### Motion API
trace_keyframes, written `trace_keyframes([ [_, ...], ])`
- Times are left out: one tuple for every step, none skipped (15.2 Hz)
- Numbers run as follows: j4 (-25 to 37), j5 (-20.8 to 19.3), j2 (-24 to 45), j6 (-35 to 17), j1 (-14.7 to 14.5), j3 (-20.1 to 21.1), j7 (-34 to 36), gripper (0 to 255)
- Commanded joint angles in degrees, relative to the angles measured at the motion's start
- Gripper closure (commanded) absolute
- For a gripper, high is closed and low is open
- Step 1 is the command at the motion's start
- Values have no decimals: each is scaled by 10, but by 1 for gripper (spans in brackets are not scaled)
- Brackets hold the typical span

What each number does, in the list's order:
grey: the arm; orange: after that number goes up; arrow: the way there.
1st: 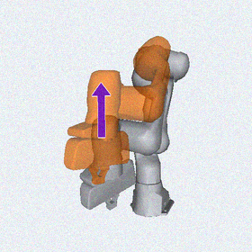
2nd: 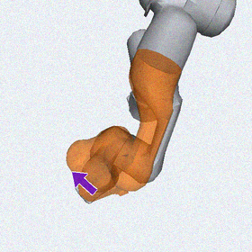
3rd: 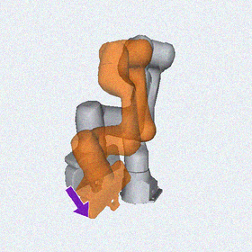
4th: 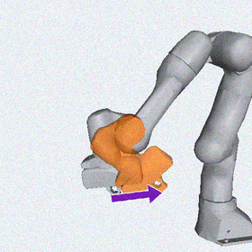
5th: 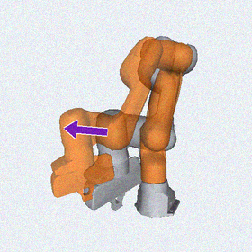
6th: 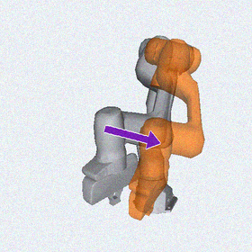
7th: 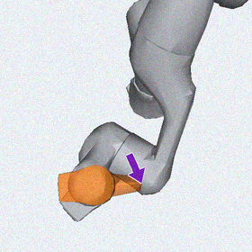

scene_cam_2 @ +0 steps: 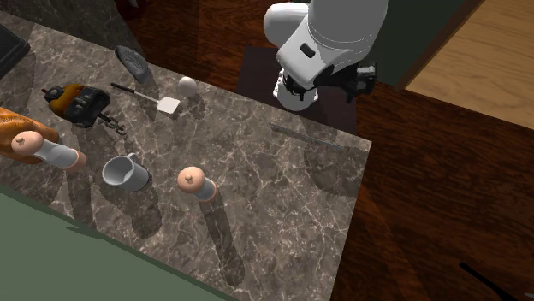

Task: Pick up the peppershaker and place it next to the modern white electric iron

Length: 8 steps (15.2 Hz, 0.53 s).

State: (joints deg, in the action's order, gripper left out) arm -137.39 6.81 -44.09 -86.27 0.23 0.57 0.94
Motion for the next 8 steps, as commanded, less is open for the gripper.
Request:
trace_keyframes([
  [0,0,0,0,0,0,0,0],
  [-4,-10,7,-12,5,-8,-11,0],
  [-7,-19,15,-23,9,-16,-22,0],
  [-10,-29,24,-35,14,-24,-32,0],
  [-12,-38,33,-47,18,-32,-43,0],
  [-13,-47,43,-60,23,-40,-53,0],
  [-13,-56,53,-72,28,-48,-63,0],
  [-13,-64,64,-85,32,-56,-73,0],
])
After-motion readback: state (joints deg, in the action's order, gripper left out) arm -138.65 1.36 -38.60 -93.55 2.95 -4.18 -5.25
